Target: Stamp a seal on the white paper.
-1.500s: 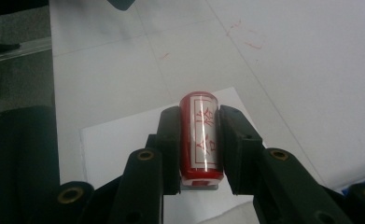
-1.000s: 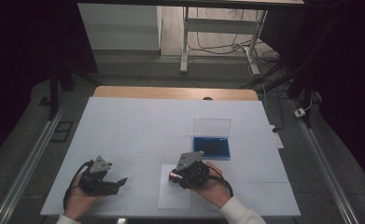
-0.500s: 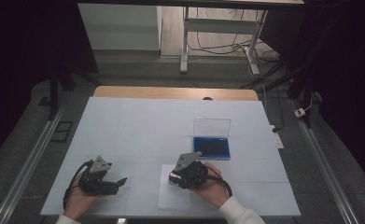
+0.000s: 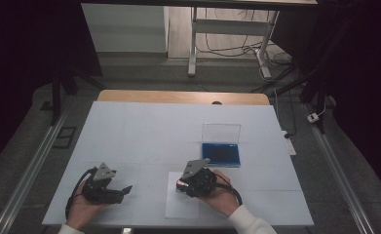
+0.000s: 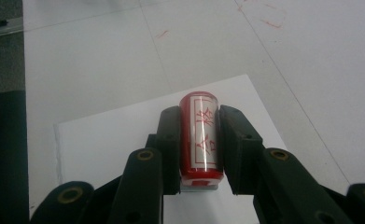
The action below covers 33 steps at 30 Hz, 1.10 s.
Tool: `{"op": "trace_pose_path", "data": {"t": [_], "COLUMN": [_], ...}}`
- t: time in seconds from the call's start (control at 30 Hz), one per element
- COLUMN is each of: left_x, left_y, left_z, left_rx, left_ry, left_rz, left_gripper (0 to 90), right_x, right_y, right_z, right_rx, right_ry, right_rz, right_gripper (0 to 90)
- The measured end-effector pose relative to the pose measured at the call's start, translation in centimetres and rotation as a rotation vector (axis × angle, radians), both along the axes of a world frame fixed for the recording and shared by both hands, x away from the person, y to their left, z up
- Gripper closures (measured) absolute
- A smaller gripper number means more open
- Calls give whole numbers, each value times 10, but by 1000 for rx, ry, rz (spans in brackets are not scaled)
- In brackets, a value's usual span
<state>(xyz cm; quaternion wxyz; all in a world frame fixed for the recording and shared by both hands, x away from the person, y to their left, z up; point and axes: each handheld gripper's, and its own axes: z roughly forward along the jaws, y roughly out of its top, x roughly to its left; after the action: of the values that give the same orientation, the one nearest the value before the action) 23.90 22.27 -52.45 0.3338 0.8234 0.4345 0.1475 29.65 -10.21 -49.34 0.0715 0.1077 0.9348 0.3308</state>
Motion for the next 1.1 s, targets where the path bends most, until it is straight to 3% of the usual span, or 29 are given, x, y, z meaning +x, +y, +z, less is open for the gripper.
{"op": "trace_pose_path", "data": {"t": [0.53,0.93,1.1], "left_x": [0,-1,-2], "left_y": [0,-1,-1], "left_z": [0,0,2], "left_rx": [0,0,3], "left_ry": [2,2,-3], "left_rz": [2,3,6], "left_gripper": [179,179,179], "right_x": [1,0,1], "right_y": [1,5,4], "right_z": [0,-1,-3], "right_rx": [-4,-54,-48], "right_ry": [17,15,23], "right_rz": [-15,-20,-21], "right_gripper": [698,703,704]}}
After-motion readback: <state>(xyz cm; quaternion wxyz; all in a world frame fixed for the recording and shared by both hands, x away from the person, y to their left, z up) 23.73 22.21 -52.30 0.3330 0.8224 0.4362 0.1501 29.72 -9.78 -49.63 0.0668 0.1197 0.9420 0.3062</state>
